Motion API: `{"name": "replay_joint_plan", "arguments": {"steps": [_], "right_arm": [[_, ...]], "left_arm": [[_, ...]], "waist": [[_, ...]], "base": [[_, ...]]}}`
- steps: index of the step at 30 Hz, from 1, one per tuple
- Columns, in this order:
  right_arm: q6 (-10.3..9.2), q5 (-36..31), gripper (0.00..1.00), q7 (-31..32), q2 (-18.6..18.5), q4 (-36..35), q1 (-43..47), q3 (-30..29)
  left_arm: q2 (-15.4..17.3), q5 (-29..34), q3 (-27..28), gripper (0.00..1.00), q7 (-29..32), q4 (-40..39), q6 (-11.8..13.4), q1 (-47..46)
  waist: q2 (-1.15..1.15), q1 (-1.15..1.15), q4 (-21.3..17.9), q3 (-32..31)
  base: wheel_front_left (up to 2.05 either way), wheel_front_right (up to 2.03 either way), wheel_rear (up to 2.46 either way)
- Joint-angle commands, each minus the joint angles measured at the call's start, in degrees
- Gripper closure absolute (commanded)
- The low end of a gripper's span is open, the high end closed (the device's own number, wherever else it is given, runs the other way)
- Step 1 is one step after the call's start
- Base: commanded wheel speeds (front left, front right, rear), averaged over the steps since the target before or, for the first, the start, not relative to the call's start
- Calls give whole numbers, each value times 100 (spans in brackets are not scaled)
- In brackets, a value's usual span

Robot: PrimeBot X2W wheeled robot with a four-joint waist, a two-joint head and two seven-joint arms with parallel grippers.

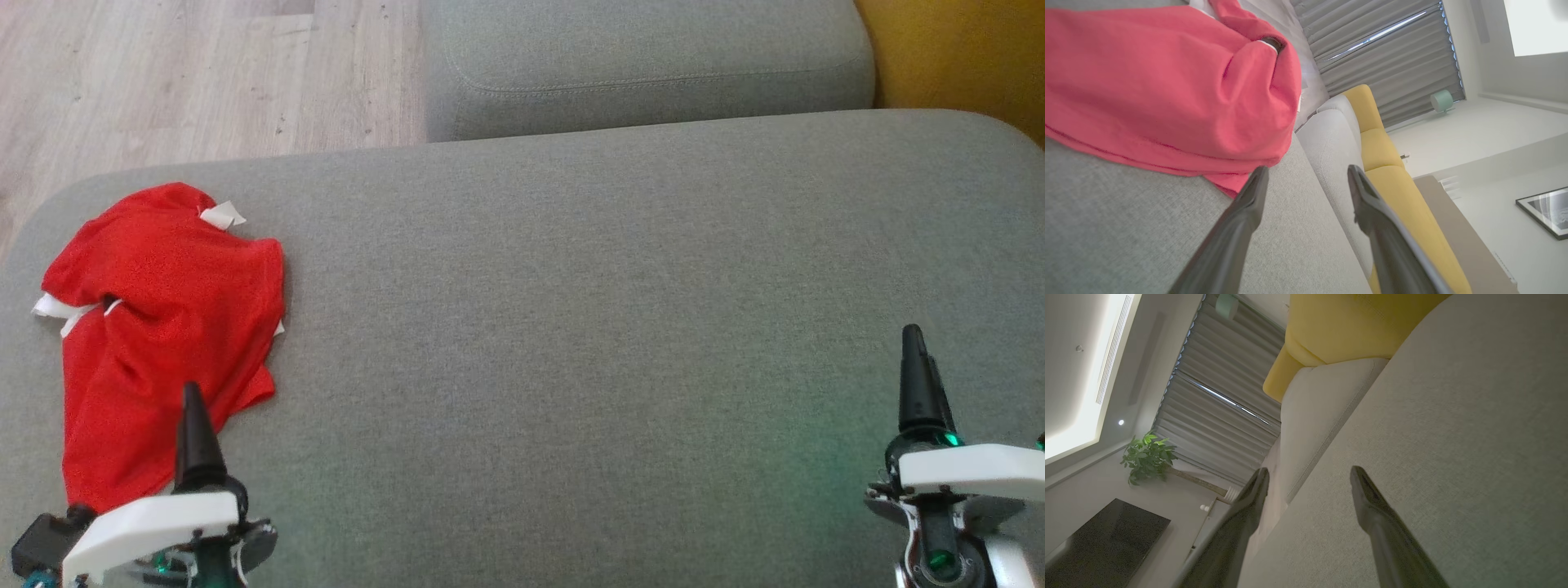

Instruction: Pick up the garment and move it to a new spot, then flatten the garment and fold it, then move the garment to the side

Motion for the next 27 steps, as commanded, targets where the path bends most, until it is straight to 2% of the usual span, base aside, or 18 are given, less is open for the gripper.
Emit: {"name": "replay_joint_plan", "arguments": {"steps": [1, 9, 27], "right_arm": [[16, -189, 0, -74, -35, -255, -283, 59], [19, -1028, 0, -209, -39, -413, -289, 195], [26, -2708, 0, -513, -47, -620, -280, 494]], "left_arm": [[51, 172, 14, 0, -57, -261, 33, -222], [54, 1209, -266, 0, -191, -515, 105, -225], [118, 2969, -834, 0, -493, -488, 195, -239]], "waist": [[0, 0, 2, 0], [0, 0, 14, 22], [0, 0, 33, 71]], "base": [[0, 0, 0], [0, 0, 0], [0, 0, 0]]}}
